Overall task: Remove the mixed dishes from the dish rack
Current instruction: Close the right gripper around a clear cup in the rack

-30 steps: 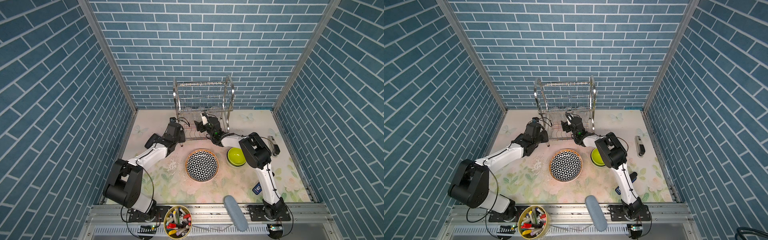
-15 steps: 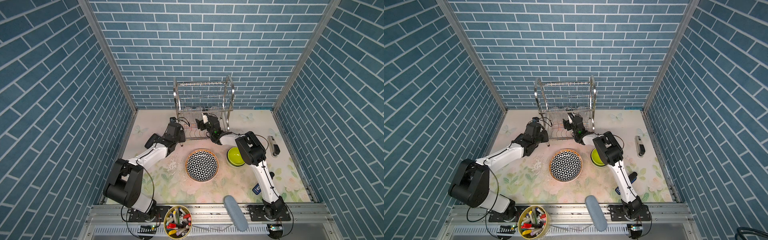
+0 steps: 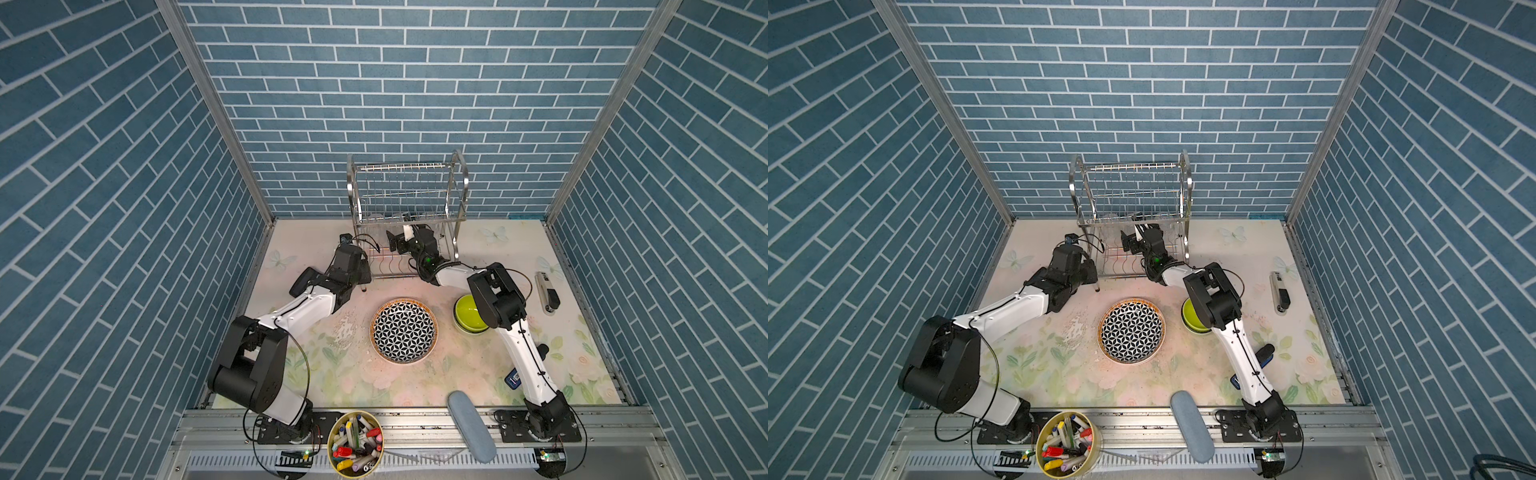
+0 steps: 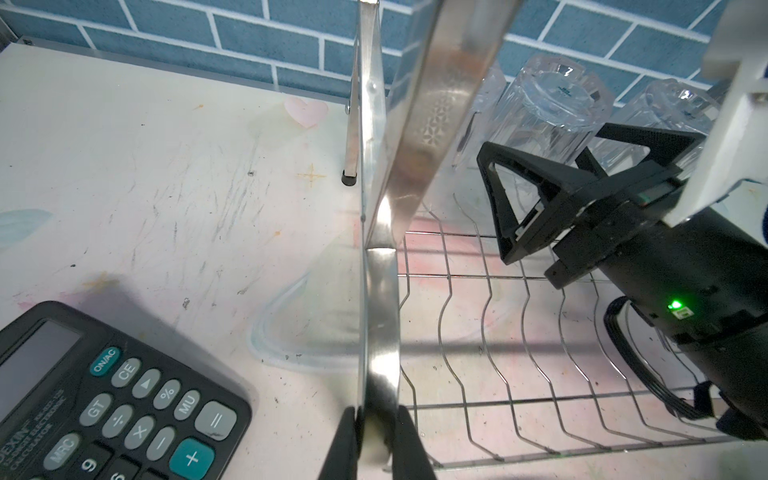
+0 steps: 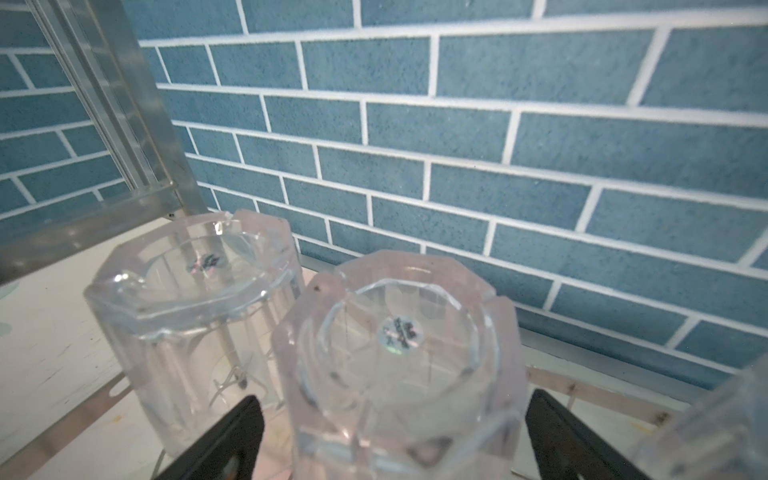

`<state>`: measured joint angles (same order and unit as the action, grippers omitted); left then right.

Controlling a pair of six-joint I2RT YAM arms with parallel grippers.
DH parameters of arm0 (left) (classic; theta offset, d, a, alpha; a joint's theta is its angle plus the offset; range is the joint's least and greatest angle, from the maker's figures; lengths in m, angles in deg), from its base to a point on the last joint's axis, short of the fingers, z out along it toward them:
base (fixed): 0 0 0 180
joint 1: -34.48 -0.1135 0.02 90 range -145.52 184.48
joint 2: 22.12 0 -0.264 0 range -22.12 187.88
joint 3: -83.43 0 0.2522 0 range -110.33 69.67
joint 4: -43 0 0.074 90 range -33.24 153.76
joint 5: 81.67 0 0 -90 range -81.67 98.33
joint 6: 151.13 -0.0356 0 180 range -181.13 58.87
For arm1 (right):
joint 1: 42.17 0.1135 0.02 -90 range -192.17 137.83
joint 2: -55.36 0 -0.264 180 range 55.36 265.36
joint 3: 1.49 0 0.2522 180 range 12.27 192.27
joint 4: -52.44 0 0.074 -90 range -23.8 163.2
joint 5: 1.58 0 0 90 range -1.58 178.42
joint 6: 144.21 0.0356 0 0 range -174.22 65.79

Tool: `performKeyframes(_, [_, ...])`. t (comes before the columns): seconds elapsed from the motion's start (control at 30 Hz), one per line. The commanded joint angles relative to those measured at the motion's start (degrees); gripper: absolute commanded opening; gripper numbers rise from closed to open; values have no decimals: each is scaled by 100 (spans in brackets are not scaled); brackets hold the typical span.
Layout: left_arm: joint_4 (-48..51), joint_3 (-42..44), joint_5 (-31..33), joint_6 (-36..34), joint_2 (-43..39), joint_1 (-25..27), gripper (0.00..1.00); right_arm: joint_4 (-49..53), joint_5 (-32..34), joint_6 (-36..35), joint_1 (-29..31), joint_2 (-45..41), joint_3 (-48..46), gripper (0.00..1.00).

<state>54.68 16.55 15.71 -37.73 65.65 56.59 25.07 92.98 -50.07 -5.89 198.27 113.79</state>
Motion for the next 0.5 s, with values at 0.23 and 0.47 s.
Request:
performKeyframes(0.23, [455, 162, -289, 237, 297, -25, 6, 286, 315, 30, -156, 506, 1017, 98])
performKeyframes(0.47, [488, 139, -275, 232, 315, -23, 6, 599, 310, -19, -191, 769, 1561, 91])
